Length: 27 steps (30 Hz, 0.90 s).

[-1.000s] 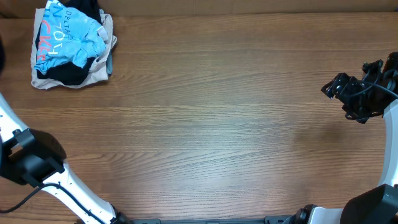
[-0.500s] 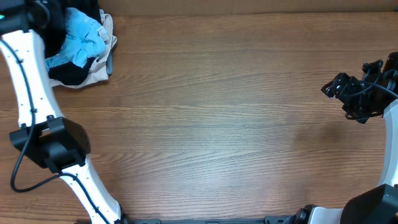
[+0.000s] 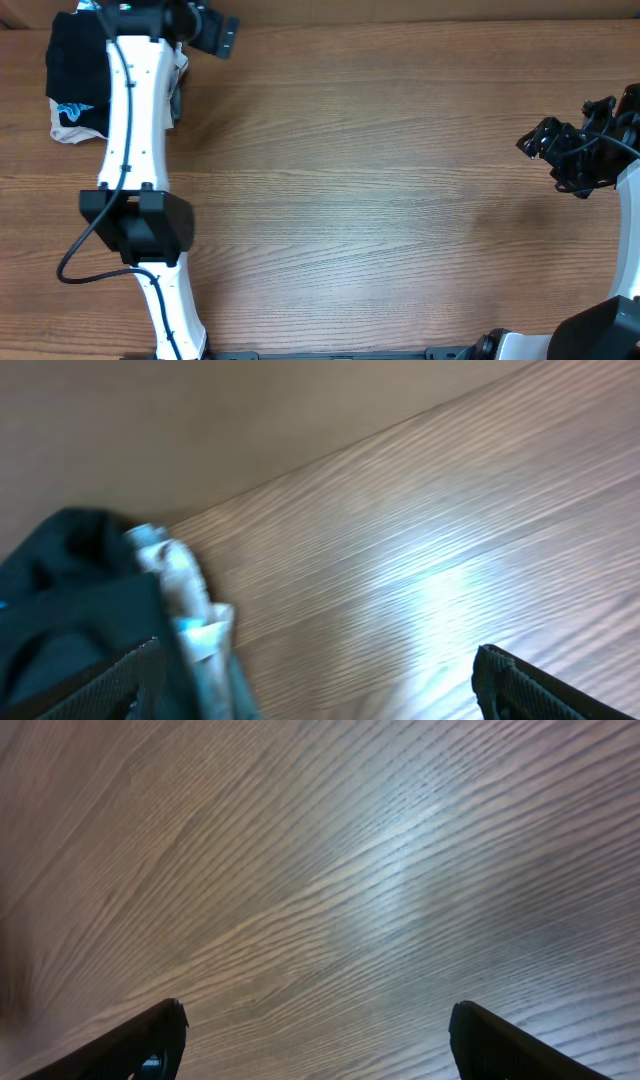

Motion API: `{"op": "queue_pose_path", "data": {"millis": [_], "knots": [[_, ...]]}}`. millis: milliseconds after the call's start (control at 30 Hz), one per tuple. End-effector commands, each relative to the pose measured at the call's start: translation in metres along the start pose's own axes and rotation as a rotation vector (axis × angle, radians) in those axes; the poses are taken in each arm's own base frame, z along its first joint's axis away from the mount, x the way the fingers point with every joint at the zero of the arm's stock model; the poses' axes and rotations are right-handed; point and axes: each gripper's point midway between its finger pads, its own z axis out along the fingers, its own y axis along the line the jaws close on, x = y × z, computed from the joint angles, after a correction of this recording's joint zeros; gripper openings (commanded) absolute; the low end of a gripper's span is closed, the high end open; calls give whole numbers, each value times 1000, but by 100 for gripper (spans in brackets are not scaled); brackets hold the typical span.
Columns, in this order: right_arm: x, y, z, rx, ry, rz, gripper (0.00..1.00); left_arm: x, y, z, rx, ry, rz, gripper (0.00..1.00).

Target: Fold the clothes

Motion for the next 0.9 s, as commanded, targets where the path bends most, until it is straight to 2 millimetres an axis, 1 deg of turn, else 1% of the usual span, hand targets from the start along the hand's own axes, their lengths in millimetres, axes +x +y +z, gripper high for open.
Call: {"op": "queue_pose_path", "data": {"millis": [0,67,133,167,200,300,367,433,467,500,600,667,767,867], "knots": [[-7,6,-17,2,-33,-21,88,-27,-8,-44,-28,-82,-67,100],[-6,12,-30,1,-37,-51,88,-27,-17,-56,-11,-76,-118,100],[-3,21,-46,-6,-54,-88,88,-21,-27,-63,14,-45,-185,100],[-1,26,-54,-11,-68,-108,95,-16,-31,-64,22,-23,-197,100],[2,32,-64,-18,-88,-132,100,-11,-36,-64,30,-1,-196,100],[15,46,-91,-41,-153,-184,100,-1,-41,-62,41,44,-194,100],[28,52,-110,-55,-186,-202,100,1,-42,-62,44,54,-193,100],[47,62,-126,-112,-193,-216,100,1,-42,-62,43,53,-194,100],[56,69,-134,-156,-198,-227,100,1,-42,-62,43,53,-194,100],[68,80,-147,-221,-215,-248,100,1,-42,-62,43,53,-194,100],[75,83,-160,-230,-258,-268,100,1,-42,-62,43,53,-194,100],[78,83,-165,-234,-275,-275,100,1,-42,-62,43,54,-194,100],[79,83,-166,-233,-279,-276,100,1,-42,-62,43,53,-193,100],[78,77,-164,-198,-281,-267,100,1,-42,-62,43,53,-194,100]]}}
